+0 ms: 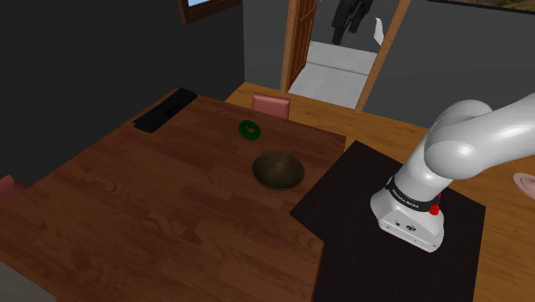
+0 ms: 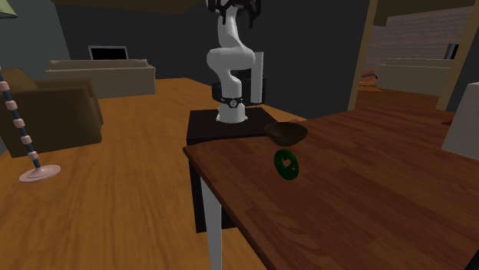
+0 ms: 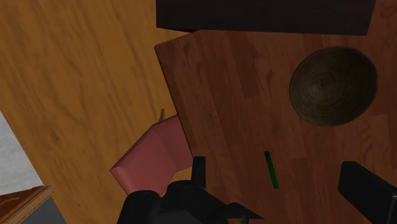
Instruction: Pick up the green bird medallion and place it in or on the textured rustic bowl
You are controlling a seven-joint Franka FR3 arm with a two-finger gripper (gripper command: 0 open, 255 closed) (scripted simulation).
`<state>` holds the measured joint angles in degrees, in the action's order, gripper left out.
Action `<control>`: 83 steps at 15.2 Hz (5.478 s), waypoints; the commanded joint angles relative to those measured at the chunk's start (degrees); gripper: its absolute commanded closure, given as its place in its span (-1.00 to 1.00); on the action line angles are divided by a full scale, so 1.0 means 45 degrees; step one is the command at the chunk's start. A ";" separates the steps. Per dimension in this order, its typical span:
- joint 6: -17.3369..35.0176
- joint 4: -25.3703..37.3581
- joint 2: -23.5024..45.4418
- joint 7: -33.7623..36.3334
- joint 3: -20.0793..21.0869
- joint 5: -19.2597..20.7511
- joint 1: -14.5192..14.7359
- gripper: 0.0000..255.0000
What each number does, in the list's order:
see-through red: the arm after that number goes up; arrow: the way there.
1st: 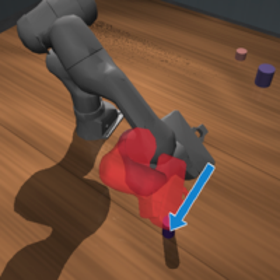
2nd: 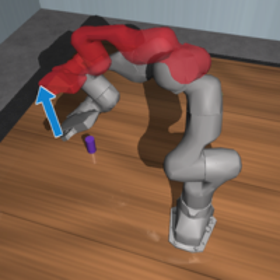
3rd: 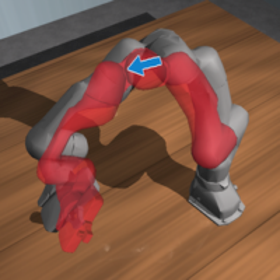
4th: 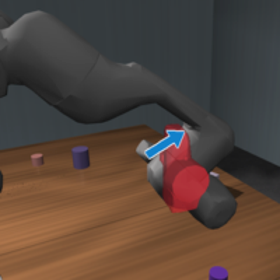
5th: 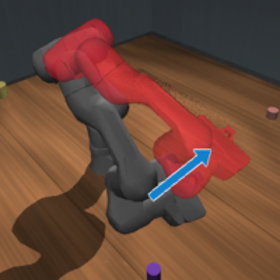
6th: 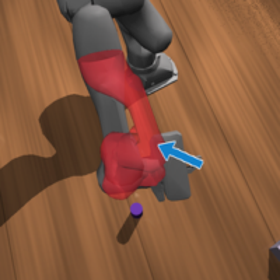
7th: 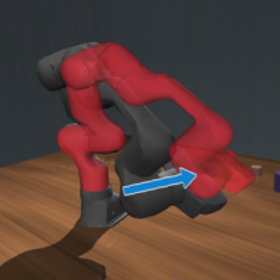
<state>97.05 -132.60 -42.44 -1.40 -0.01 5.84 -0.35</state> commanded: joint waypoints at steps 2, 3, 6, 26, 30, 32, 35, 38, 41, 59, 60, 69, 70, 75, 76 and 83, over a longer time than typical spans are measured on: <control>0.0385 -0.0135 0.0292 -0.0045 -0.0023 -0.0025 0.0046 -1.00; 0.0768 -0.0255 0.0599 -0.0091 -0.0045 -0.0050 0.0093 -1.00; 0.1903 -0.0521 0.1598 -0.0239 -0.0102 -0.0130 0.0234 -1.00; 0.7883 0.1287 1.0266 -0.1599 0.0011 -0.0989 0.1064 -1.00; 0.8539 0.2352 1.2168 -0.1893 0.0173 -0.1155 0.1164 -1.00; 0.8786 0.2967 1.3122 -0.2027 0.0267 -0.1214 0.1207 -1.00; 0.9057 0.3994 1.4556 -0.2210 0.0410 -0.1271 0.1277 -1.00; 0.9358 0.4170 1.5058 -0.2234 0.0430 -0.1269 0.1298 -1.00; 0.9747 0.4161 1.5438 -0.2225 0.0423 -0.1255 0.1308 -1.00; 1.0070 0.4174 1.5776 -0.2218 0.0415 -0.1244 0.1318 1.00; 1.0070 0.4175 1.5776 -0.2218 0.0415 -0.1244 0.1318 1.00; 0.9036 0.4197 1.4763 -0.2229 0.0439 -0.1278 0.1299 1.00; 0.8901 0.4212 1.4643 -0.2231 0.0441 -0.1282 0.1296 1.00; 0.8215 0.4331 1.4075 -0.2237 0.0453 -0.1302 0.1286 1.00; 0.8075 0.4363 1.3967 -0.2238 0.0455 -0.1306 0.1285 1.00; 0.7072 0.4666 1.3267 -0.2245 0.0467 -0.1332 0.1274 1.00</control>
<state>129.64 -111.79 17.82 -11.52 2.08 -0.13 5.38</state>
